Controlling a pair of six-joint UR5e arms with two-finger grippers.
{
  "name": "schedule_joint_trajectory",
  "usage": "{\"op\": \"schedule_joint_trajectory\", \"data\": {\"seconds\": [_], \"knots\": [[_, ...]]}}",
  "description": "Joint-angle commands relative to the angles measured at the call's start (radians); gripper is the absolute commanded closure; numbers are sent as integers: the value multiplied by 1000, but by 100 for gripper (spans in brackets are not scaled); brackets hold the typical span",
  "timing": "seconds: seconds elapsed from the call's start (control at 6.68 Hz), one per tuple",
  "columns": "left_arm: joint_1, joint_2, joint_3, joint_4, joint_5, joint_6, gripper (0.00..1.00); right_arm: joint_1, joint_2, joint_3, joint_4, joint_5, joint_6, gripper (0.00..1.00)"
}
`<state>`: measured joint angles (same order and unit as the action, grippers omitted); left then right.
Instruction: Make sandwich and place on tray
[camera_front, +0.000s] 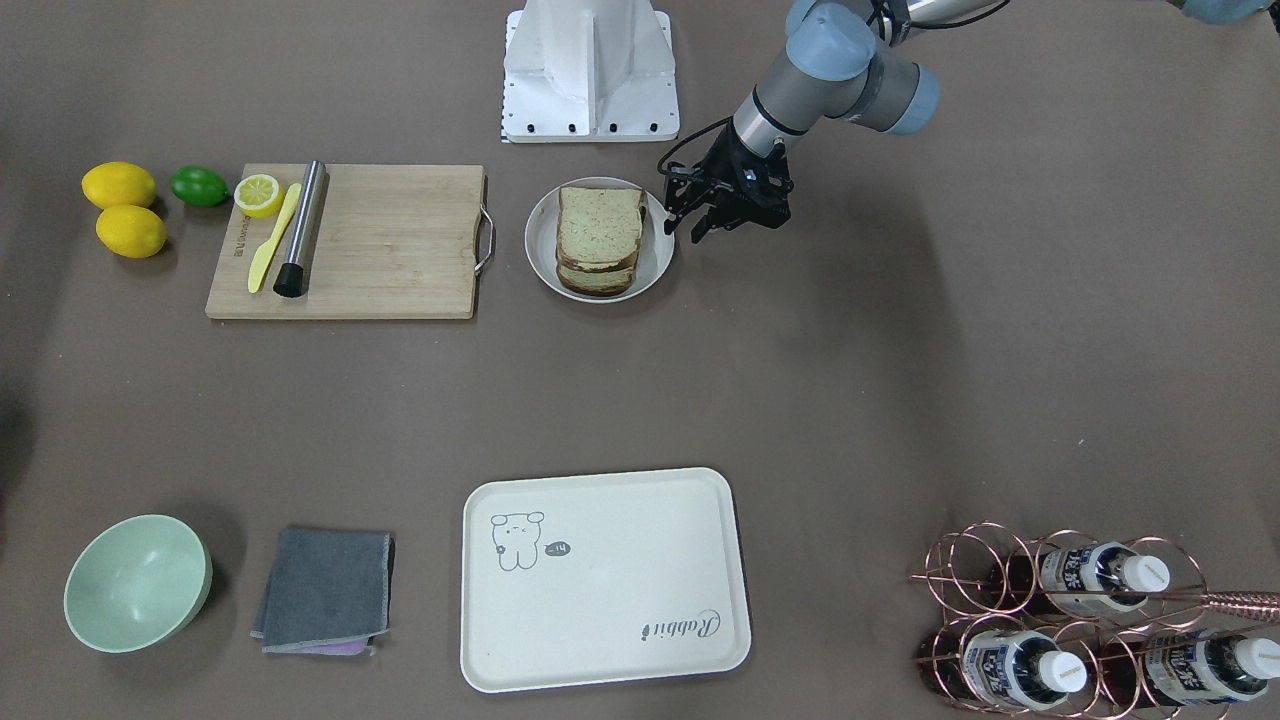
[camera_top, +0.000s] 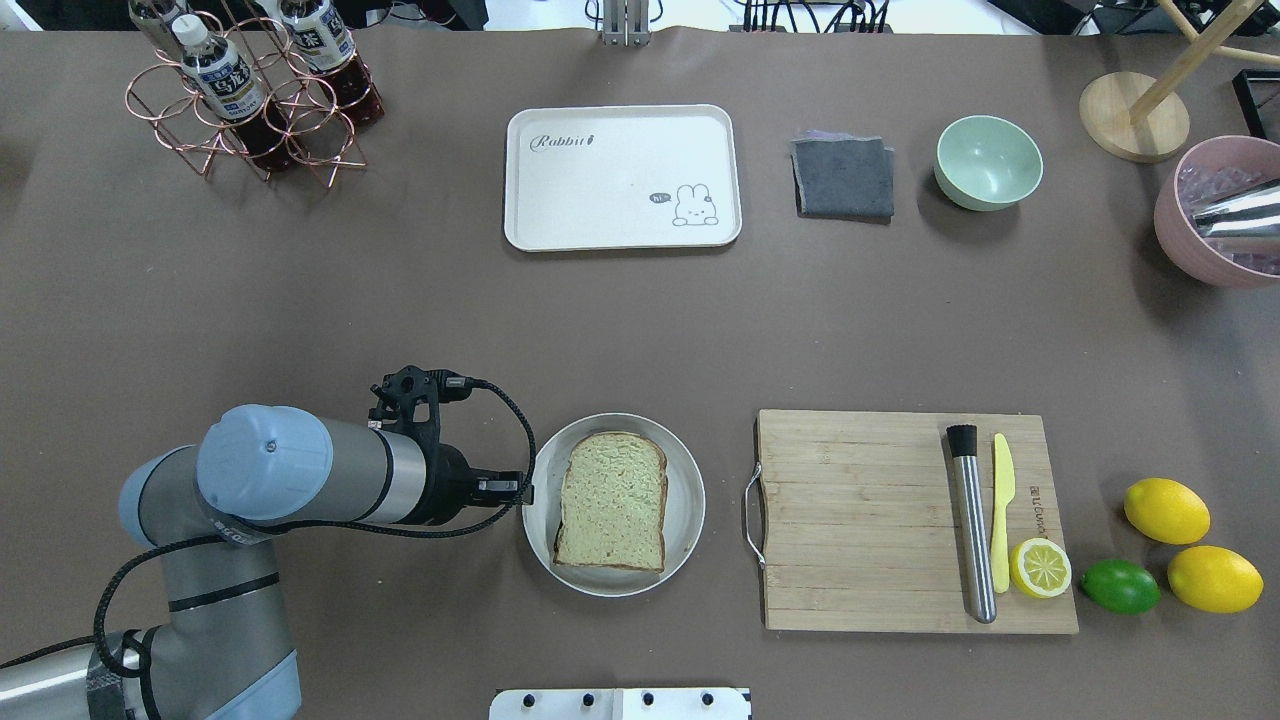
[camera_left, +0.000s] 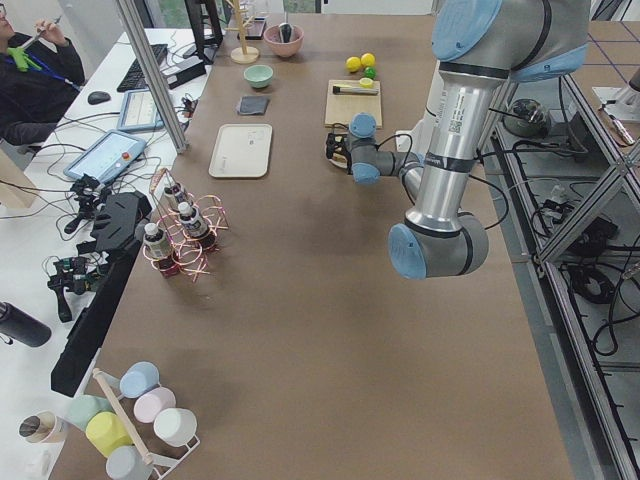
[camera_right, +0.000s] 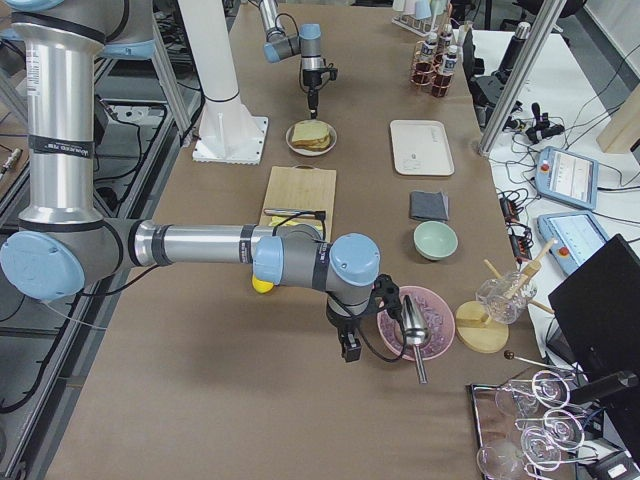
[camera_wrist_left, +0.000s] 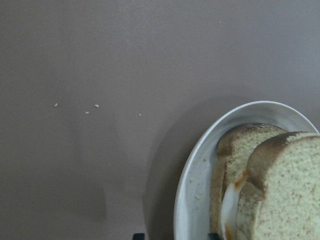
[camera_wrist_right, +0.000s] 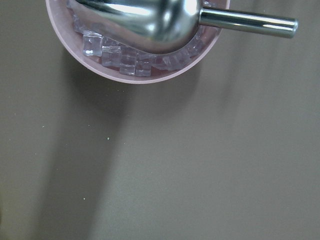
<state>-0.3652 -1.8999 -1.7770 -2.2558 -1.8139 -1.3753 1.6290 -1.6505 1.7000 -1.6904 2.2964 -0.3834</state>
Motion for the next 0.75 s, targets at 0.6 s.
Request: {"op": "schedule_joint_trajectory", "data": {"seconds": [0.6], "knots": [[-1,-53,67,-1,4,4,78,0,1,0,2,0,9,0]]}}
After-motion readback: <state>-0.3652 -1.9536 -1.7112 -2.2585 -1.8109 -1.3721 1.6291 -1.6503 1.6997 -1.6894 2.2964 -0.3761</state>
